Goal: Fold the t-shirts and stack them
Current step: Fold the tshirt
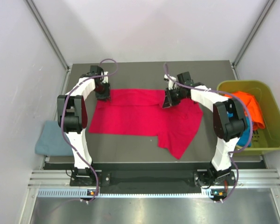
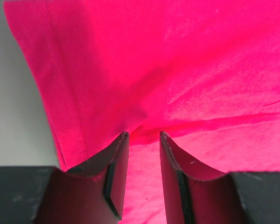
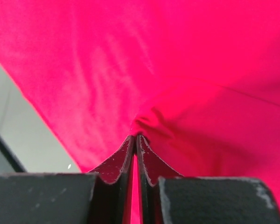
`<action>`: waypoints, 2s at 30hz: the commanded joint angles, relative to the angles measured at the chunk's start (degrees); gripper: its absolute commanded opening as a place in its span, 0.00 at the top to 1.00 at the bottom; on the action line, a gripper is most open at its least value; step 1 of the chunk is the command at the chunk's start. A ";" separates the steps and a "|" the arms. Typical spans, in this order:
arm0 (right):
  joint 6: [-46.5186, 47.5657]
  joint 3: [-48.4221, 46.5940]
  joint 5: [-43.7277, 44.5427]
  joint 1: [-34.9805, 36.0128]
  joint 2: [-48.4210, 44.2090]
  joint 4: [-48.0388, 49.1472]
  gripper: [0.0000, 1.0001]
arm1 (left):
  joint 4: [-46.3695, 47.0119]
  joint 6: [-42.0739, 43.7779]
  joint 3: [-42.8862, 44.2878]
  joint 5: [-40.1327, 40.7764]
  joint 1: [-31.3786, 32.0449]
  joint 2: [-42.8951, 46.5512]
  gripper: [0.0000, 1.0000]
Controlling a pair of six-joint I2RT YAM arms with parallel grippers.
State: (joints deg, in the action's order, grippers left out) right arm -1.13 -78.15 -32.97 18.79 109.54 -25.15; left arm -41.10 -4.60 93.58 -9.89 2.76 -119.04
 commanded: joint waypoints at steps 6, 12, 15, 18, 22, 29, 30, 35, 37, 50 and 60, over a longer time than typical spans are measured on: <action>0.69 1.07 1.07 2.13 -5.29 -0.34 0.70 | 1.82 -0.23 1.96 -0.92 -0.22 2.76 0.62; 0.42 1.42 2.74 -1.38 -7.67 1.15 0.66 | 1.81 -0.15 2.04 -0.31 -0.39 3.29 0.62; -0.63 -0.33 2.30 -4.89 -6.18 1.85 0.65 | 2.25 -0.15 3.00 0.92 -0.83 2.42 0.62; -3.88 -2.09 1.86 -8.84 -3.55 3.87 0.65 | 2.17 0.99 5.29 3.99 -1.27 0.40 0.62; -5.29 -4.90 1.77 -12.19 1.19 4.84 0.61 | 2.25 2.31 7.14 8.91 -1.45 -1.63 0.62; -5.99 -8.24 1.94 -14.74 5.16 5.99 0.58 | 2.87 4.07 9.25 18.93 -1.45 -4.44 0.55; -5.91 -8.51 1.86 -14.74 5.42 5.99 0.57 | 2.78 4.07 9.60 19.38 -1.62 -4.96 0.54; -6.17 -9.65 1.59 -15.01 7.53 5.55 0.56 | 2.96 4.07 13.98 20.96 -2.15 -9.79 0.54; -6.26 -10.00 1.94 -15.01 8.06 5.20 0.56 | 2.52 5.48 15.92 20.96 -2.32 -11.55 0.56; -6.17 -16.24 19.86 -13.95 9.73 0.37 0.54 | 0.76 6.27 26.57 19.21 -2.33 -20.79 0.94; -4.15 -16.95 30.33 -13.78 9.90 -1.31 0.54 | 0.67 5.74 26.48 18.24 -2.33 -20.88 1.00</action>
State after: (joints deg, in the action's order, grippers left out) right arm -6.31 -92.97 -6.44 4.64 119.00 -26.13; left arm -40.93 1.45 119.04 9.43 1.04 -137.91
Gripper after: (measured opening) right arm 0.457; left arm 0.012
